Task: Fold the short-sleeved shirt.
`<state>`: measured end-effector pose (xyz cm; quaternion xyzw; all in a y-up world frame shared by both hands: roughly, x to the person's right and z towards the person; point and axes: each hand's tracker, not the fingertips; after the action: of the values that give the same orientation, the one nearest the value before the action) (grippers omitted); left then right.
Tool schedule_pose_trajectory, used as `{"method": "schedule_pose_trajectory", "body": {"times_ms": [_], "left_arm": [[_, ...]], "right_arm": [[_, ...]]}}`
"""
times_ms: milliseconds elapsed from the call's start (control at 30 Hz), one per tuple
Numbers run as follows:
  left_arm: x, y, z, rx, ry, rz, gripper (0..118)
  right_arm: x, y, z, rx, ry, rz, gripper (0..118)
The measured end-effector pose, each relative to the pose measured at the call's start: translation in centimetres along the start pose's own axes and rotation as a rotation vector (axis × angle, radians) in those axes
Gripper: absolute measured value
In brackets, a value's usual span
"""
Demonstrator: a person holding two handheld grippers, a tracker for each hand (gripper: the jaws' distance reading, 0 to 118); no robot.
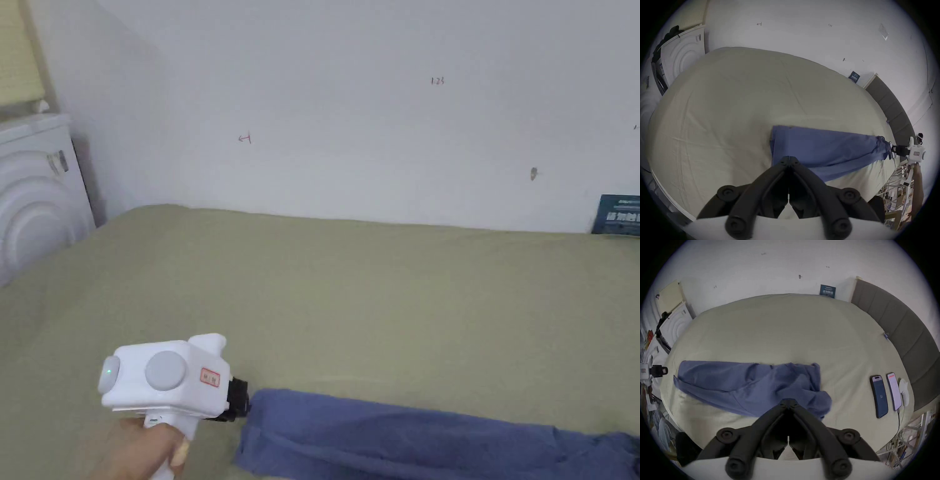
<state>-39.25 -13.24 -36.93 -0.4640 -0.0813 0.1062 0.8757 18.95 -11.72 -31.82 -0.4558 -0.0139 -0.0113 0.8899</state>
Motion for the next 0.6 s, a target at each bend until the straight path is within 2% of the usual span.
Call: {"method": "schedule_pose_trajectory", "body": {"times_ms": [167, 233, 367, 533, 567, 600], "left_arm": [[-0.8, 0.1, -0.5, -0.027, -0.012, -0.004, 0], [-2.1, 0.5, -0.7, -0.037, -0.137, 0.018, 0], [-6.2, 1.2, -1.7, -0.063, -0.411, 0.192, 0], [-9.3, 0.9, -3.9, -0.071, -0.495, 0.26, 0], [-9.7, 0.9, -4.3, -0.076, -0.499, 0.258, 7], [-10.0, 1.0, -4.6, -0.064, -0.49, 0.236, 38]], "right_arm": [[-1.2, 0.2, -0.1, 0.008, 0.028, -0.001, 0], [-1.1, 0.3, -0.1, 0.015, 0.041, 0.002, 0], [-1.2, 0.2, 0.2, 0.024, 0.071, 0.009, 0], [-1.5, 0.3, 0.0, 0.021, 0.097, 0.024, 0], [-1.6, 0.3, 0.0, 0.021, 0.101, 0.024, 0], [-1.7, 0.3, -0.1, 0.022, 0.107, 0.026, 0]]}}
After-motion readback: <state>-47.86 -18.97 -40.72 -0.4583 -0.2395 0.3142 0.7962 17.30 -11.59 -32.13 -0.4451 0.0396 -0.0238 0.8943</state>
